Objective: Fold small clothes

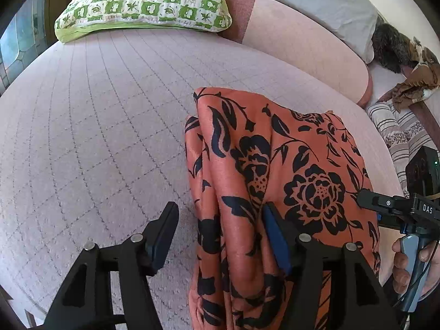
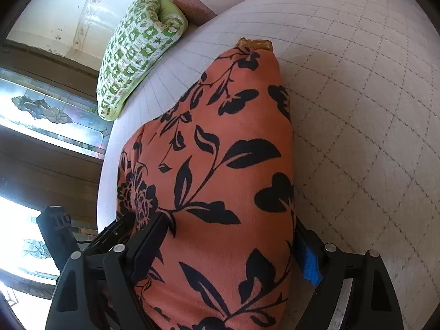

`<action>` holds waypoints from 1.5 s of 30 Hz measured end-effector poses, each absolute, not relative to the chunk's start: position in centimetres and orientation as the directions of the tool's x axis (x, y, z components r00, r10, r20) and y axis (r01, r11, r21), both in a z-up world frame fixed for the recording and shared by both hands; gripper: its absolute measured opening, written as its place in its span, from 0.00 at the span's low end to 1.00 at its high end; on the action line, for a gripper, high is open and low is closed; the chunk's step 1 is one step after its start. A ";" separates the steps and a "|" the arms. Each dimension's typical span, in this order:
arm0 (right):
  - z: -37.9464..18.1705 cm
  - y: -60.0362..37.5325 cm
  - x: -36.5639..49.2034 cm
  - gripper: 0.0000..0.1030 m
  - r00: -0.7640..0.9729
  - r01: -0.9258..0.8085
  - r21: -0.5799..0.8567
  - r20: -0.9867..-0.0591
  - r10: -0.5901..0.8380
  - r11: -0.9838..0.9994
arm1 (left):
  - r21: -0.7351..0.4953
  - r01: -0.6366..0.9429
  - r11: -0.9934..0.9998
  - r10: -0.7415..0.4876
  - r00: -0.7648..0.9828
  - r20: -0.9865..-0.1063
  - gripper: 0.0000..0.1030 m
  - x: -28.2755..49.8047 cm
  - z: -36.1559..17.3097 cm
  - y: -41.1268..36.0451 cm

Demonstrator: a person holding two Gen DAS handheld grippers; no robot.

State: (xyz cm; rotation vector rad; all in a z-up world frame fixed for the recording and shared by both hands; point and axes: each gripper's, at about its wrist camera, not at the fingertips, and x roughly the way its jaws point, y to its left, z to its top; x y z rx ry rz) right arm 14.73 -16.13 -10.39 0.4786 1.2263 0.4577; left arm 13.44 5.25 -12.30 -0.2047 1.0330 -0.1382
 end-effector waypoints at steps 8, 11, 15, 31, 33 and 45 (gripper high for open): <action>-10.0 -14.8 14.4 0.65 0.302 -0.157 0.496 -0.800 0.519 0.854 | -0.315 0.067 0.947 -0.308 0.482 -0.820 0.36 13.8 -13.2 5.7; -8.5 -14.8 14.1 0.44 0.323 -0.191 0.485 -0.790 0.521 0.853 | -0.301 0.092 0.949 -0.306 0.496 -0.813 0.26 13.6 -12.2 5.1; -3.7 -15.6 14.2 0.38 0.390 -0.269 0.467 -0.747 0.538 0.843 | -0.326 0.153 0.933 -0.351 0.586 -0.730 0.24 14.1 -7.3 3.5; -7.0 -27.8 20.9 0.69 0.426 0.040 0.335 -0.858 0.287 0.941 | -0.178 0.137 0.974 -0.222 0.469 -0.855 0.56 23.7 -14.0 -5.7; -7.0 -28.5 19.6 0.69 0.460 0.035 0.365 -0.832 0.309 0.930 | -0.204 0.123 0.971 -0.238 0.516 -0.823 0.58 22.7 -13.0 -4.5; -7.0 -25.2 17.6 0.74 0.474 -0.059 0.525 -0.734 0.487 0.849 | -0.131 0.263 0.956 -0.253 0.510 -0.822 0.62 22.2 -12.8 -9.6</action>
